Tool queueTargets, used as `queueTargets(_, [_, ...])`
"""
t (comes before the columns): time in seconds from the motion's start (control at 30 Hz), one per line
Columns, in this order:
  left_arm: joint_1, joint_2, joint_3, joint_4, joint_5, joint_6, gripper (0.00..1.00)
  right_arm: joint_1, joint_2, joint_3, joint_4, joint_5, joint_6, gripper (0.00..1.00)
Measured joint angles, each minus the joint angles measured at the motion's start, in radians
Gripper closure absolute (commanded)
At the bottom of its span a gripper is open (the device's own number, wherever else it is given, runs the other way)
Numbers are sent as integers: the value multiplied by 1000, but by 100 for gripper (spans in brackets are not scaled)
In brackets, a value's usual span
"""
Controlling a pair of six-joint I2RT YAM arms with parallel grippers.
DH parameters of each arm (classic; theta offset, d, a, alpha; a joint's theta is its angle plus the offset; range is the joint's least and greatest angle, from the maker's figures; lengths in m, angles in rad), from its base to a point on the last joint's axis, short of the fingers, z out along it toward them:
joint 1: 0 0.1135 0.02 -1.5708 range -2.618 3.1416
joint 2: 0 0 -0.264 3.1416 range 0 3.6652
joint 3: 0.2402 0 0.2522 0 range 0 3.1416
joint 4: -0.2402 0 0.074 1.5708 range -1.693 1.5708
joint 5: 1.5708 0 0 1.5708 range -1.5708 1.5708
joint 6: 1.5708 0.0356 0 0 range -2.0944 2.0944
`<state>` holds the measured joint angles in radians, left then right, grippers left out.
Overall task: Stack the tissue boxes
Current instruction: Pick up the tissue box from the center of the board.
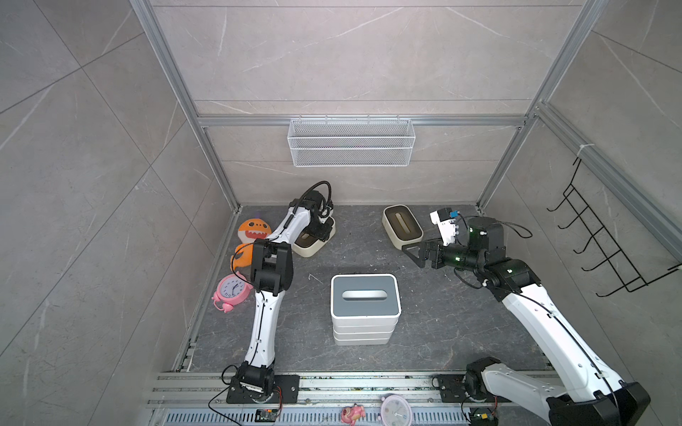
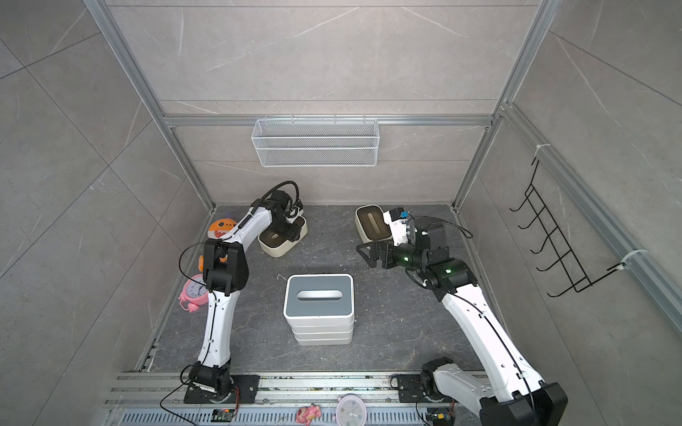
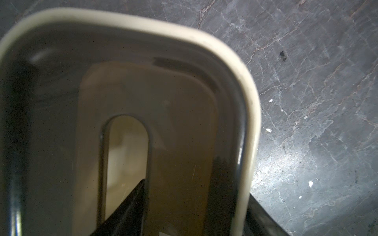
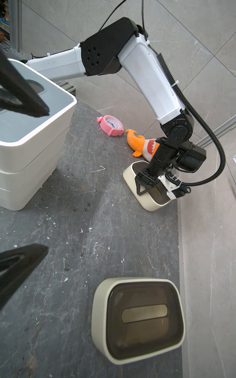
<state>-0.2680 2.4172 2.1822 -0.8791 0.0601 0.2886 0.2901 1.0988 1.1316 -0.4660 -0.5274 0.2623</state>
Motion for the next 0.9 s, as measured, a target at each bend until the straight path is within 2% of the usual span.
queueTargets(0.17, [0,0,0,-4,3,5,40,0,1,0,0,0,0,1])
queueTargets(0.43, [1,0,0,-17,27,16,51,0,1,0,-5,-1,0,1])
queueTargets(0.63, [2,-13,-2,-47,27,16,53,0,-7,0,-12,-6,0,1])
queueTargets(0.9, [4,-179,-69,-119,-16,-2,53,0,-35,1,-54,-35,24,1])
